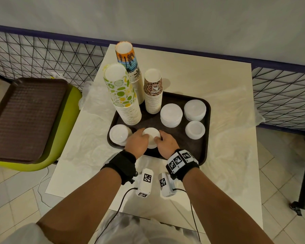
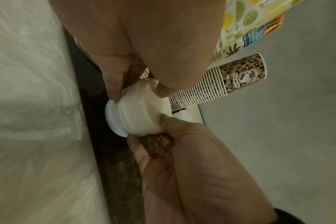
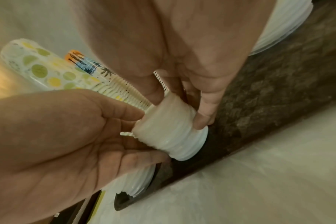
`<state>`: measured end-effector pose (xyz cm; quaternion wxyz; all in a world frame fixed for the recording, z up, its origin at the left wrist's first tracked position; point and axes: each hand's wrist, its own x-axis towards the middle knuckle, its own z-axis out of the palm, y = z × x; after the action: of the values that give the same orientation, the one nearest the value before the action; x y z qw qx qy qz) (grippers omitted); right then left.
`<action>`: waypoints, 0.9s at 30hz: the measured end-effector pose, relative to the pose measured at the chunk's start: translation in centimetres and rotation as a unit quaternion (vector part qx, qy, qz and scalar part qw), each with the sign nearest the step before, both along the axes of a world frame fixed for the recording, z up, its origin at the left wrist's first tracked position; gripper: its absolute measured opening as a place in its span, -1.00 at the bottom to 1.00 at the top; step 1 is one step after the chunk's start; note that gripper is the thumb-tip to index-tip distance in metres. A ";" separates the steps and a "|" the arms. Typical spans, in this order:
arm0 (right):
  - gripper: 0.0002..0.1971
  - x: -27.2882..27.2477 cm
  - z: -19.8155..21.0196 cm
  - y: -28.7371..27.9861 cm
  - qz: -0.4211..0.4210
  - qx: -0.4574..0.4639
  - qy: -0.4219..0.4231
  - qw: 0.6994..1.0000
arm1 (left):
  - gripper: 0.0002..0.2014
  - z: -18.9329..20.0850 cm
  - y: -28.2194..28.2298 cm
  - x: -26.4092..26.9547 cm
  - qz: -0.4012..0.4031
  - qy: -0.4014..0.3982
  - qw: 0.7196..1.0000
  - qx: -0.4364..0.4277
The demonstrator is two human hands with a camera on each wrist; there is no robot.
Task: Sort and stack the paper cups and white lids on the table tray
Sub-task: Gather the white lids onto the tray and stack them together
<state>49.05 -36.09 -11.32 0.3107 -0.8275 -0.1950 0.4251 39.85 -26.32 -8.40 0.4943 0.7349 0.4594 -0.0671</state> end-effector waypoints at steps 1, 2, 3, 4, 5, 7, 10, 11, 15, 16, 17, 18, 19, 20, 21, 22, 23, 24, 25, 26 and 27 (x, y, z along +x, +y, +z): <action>-0.50 0.0 0.0 -0.1 0.000 -0.001 -0.001 1.000 | -0.53 0.0 -0.1 0.0 0.000 0.001 1.000 0.002; -0.49 0.0 0.0 -0.1 -0.001 -0.005 -0.001 1.000 | -0.53 0.0 -0.2 0.0 -0.001 0.004 1.000 0.007; -0.49 0.0 0.2 -0.2 -0.002 -0.008 -0.002 1.000 | -0.53 0.0 -0.3 0.0 -0.002 0.006 1.000 0.013; -0.49 0.0 0.3 -0.3 -0.003 -0.013 -0.004 1.000 | -0.53 0.0 -0.4 0.1 -0.001 0.008 1.000 0.018; -0.49 0.1 0.5 -0.4 -0.003 -0.017 -0.009 1.000 | -0.54 -0.1 -0.6 0.1 -0.001 0.008 1.000 0.020; -0.52 0.3 0.5 -0.6 -0.004 -0.024 -0.014 1.000 | -0.56 -0.2 -0.8 0.1 -0.002 0.007 1.000 0.024; -0.57 0.5 0.4 -1.2 -0.006 -0.014 -0.015 1.000 | -0.61 -0.4 -1.1 0.1 -0.001 0.004 1.000 0.022; -0.56 0.6 0.4 -1.2 -0.007 -0.013 -0.019 1.000 | -0.63 -0.5 -1.1 0.1 -0.003 0.004 1.000 0.023; -0.56 0.3 0.6 -1.0 -0.005 -0.028 -0.019 0.999 | -0.66 -0.6 -1.0 0.1 -0.017 0.013 0.999 0.036; -0.56 0.3 0.7 -0.9 -0.004 -0.031 -0.020 0.999 | -0.66 -0.6 -1.0 0.1 -0.019 0.016 0.999 0.037; -0.55 0.2 0.7 -0.8 -0.001 -0.035 -0.023 0.999 | -0.67 -0.5 -1.0 0.2 -0.020 0.019 0.999 0.036; -0.54 0.1 0.7 -0.7 0.003 -0.036 -0.026 0.999 | -0.66 -0.4 -1.0 0.2 -0.020 0.022 0.999 0.034; -0.53 0.0 0.7 -0.6 0.005 -0.040 -0.027 0.999 | -0.66 -0.3 -0.9 0.2 -0.020 0.026 0.999 0.031; -0.53 -0.1 0.6 -0.5 0.007 -0.042 -0.029 0.999 | -0.66 -0.3 -0.9 0.2 -0.020 0.028 0.999 0.028; -0.52 -0.1 0.4 -0.4 0.010 -0.047 -0.032 0.998 | -0.66 -0.4 -0.8 0.2 -0.020 0.029 0.999 0.025; -0.53 -0.2 0.4 -0.3 0.015 -0.052 -0.038 0.998 | -0.66 -0.4 -0.7 0.1 -0.019 0.028 0.999 0.020; -0.54 -0.3 0.4 -0.2 0.020 -0.056 -0.045 0.997 | -0.66 -0.5 -0.7 0.1 -0.016 0.027 0.999 0.016; -0.54 -0.4 0.3 -0.2 0.024 -0.061 -0.052 0.996 | -0.66 -0.6 -0.6 0.1 -0.014 0.025 0.999 0.014; -0.54 -0.4 0.3 -0.2 0.026 -0.066 -0.055 0.996 | -0.66 -0.6 -0.6 0.0 -0.012 0.023 1.000 0.012; -0.53 -0.5 0.3 -0.1 0.026 -0.068 -0.056 0.996 | -0.65 -0.6 -0.6 0.0 -0.011 0.018 1.000 0.009; -0.51 -0.4 0.3 -0.2 0.025 -0.071 -0.055 0.996 | -0.64 -0.6 -0.6 0.0 -0.008 0.011 1.000 0.005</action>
<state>48.64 -36.25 -11.07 0.2293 -0.8643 -0.2017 0.3996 39.90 -26.90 -8.99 0.4845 0.7404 0.4595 -0.0769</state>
